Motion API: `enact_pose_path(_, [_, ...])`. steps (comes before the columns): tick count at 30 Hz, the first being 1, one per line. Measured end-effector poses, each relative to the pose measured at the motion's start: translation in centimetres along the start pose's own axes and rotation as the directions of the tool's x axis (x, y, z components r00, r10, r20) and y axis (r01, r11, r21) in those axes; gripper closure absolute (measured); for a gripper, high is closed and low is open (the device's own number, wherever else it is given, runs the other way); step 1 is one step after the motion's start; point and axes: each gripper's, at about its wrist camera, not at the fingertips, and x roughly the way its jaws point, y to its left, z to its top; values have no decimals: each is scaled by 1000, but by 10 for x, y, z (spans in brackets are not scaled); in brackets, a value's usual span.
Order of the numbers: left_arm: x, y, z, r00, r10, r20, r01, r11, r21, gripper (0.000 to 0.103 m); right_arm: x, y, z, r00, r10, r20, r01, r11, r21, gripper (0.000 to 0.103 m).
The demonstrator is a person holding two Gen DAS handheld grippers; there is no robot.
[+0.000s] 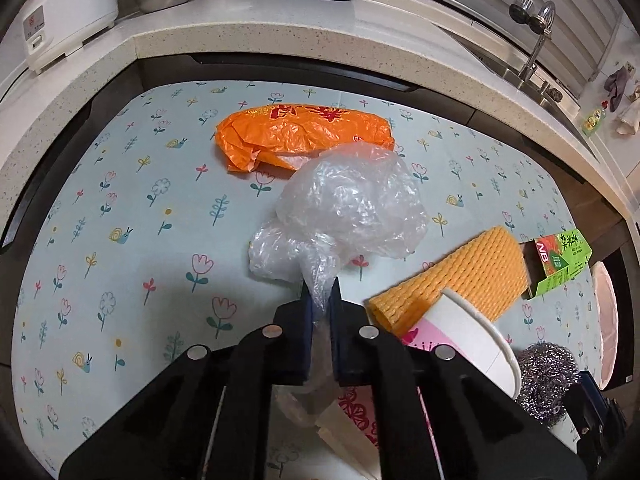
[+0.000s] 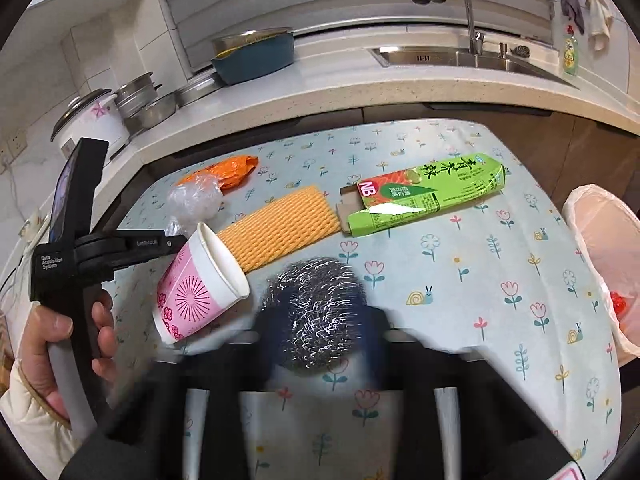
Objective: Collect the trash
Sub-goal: 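Grasp the clear plastic bag with the left gripper while the right gripper grasps the steel wool scrubber, then carry the clear bag with the left gripper while the right gripper carries the scrubber to the bin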
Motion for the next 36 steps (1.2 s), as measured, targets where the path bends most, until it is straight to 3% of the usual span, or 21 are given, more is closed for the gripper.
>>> enact_pose_path(2, [-8, -3, -2, 1000, -1, 16, 0, 1000, 5, 100, -1, -3, 2, 1000, 6, -5, -6, 1000, 7, 101])
enact_pose_path(9, [-47, -16, -2, 996, -17, 82, 16, 1000, 13, 100, -11, -8, 0, 1000, 14, 3, -14, 1000, 4, 101])
enact_pose_path(12, [-65, -24, 0, 993, -32, 117, 30, 999, 18, 100, -16, -11, -2, 1000, 17, 8, -17, 1000, 10, 86])
enact_pose_path(14, [-75, -30, 0, 990, -48, 132, 46, 999, 20, 100, -18, -12, -2, 1000, 25, 13, -25, 999, 22, 51])
enact_pose_path(15, [-79, -33, 0, 989, -58, 137, 55, 998, 23, 100, -19, -13, -2, 1000, 25, 18, -26, 999, 26, 46])
enact_pose_path(25, [-78, -60, -11, 988, -104, 116, 96, 993, 73, 100, 22, -11, -7, 997, 55, -63, -53, 998, 43, 38])
enact_pose_path(30, [-67, -65, -16, 991, -101, 93, 93, 992, 79, 100, 37, -6, -7, 992, 92, -83, -88, 995, 53, 40])
enact_pose_path(36, [-67, -73, -21, 991, -99, 86, 91, 992, 88, 100, 30, -3, -3, 991, 120, -64, -118, 992, 43, 63])
